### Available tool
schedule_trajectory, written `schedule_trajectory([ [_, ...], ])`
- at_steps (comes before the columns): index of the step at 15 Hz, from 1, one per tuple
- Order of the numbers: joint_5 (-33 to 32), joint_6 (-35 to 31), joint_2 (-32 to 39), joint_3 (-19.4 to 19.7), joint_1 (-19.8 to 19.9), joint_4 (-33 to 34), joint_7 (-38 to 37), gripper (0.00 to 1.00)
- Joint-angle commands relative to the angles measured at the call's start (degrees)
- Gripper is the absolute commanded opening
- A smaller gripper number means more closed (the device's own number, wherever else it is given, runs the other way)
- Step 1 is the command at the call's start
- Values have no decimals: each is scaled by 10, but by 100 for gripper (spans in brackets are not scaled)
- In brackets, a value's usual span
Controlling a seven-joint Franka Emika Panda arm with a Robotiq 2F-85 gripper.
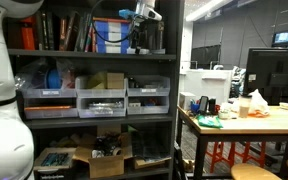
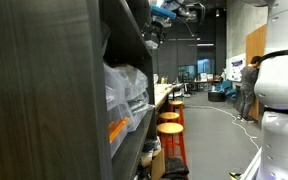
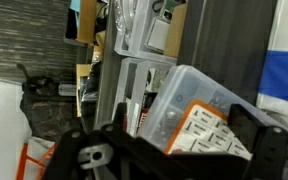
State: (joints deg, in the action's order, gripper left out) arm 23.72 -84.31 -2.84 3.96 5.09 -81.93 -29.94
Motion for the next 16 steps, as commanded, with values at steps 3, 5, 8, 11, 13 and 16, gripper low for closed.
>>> schedule_trajectory([
  [3, -46, 40, -12, 11, 9, 5, -10, 100],
  [5, -44, 43, -13, 17, 13, 4, -7, 100],
  [8, -35, 43, -17, 25, 20, 2, -2, 100],
  [11, 25, 14, -28, 32, 21, -9, 38, 100],
  [13, 88, -9, -32, 36, 20, -17, 68, 100],
  [16, 147, -32, -41, 37, 16, -36, 123, 100],
])
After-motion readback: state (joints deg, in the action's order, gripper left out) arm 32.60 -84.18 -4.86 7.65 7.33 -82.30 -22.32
